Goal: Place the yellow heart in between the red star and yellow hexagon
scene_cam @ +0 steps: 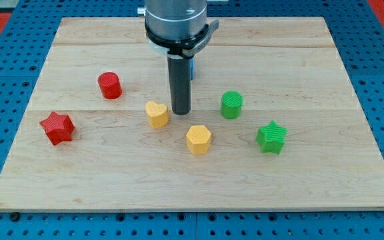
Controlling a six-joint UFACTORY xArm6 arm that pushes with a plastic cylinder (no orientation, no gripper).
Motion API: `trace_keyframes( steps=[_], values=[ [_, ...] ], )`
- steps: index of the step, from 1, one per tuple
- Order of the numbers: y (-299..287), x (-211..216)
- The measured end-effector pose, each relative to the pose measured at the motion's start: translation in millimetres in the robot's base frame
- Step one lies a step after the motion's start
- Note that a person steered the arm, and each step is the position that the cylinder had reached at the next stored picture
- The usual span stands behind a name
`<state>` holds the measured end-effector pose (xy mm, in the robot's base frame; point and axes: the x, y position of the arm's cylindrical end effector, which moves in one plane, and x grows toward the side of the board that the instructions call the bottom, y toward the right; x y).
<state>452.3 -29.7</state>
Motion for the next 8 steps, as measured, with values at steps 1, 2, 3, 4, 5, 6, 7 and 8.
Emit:
trace_keyframes(
  steps=[1,2,3,4,5,6,7,8],
  values=[
    [-54.6,1.3],
    [-51.5,1.6],
    [-65.2,0.2],
    [-75.0,-1.1],
    [-75.1,-11.0],
    [-121.6,-15.4],
    [-132.7,-14.8],
    [-125.9,6.8]
  ],
)
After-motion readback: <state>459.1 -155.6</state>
